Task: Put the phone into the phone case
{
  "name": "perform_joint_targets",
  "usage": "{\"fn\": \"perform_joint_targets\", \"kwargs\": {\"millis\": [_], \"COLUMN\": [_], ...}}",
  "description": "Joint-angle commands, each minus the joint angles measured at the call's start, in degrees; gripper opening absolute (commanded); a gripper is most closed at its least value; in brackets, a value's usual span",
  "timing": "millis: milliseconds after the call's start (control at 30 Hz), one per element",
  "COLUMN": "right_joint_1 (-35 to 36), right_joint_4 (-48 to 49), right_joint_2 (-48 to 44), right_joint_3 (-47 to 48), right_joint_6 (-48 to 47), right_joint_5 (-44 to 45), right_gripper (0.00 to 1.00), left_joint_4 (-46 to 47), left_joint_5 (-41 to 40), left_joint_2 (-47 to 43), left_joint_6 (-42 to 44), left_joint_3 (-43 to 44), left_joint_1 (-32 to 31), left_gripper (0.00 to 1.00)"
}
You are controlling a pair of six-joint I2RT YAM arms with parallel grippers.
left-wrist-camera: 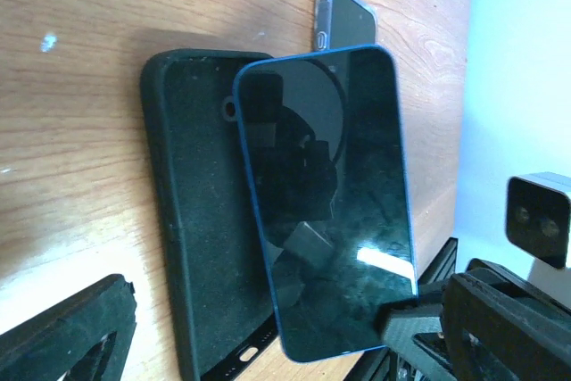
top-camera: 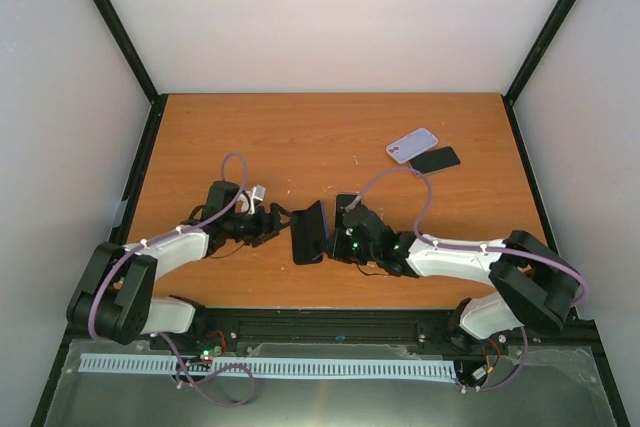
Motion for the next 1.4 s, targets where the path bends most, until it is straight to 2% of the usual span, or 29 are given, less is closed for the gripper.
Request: {"fn": "perform_joint_targets", "kwargs": {"millis": [0,367,833,1000,1200,1367], "right_joint_1": [0.54,0.54,0.54,0.61,0.61,0.56], "right_joint_4": [7.33,12.59,17.18,17.22,10.76,3.14], "right_joint_2": [1.55,6.79,9.54,10.70,9.49,5.63], "right_joint_3": [0.27,0.24,-1.44,-1.54,0.45,1.38], "right_joint_6": [1.99,1.96,4.00,4.32,2.14,-0.15], "right_joint_5": [-1.68,-5.06,-7.90,-7.61,-5.12,0.16], "right_gripper": [0.09,0.09,0.10,0.16,0.30,0.30], "left_joint_4": [4.18,7.64,12.95,15.04,15.50,14.64], "left_joint_5": [2.27,0.37,3.70,4.90,5.58,5.50], "left_joint_2": [0.57,6.15,12.56,12.64,12.48,12.18], "left_joint_6": [1.71,1.66,0.54,-1.54,-2.82,-2.42], "left_joint_3": [0.11,-0.11,0.44,-0.51,-0.99,-1.16], "left_joint_1": [0.20,0.20,0.20,-0.10,-0.67,-0.68], "left_gripper": [0.94,0.94,0.93,0.93,0.92,0.93]}}
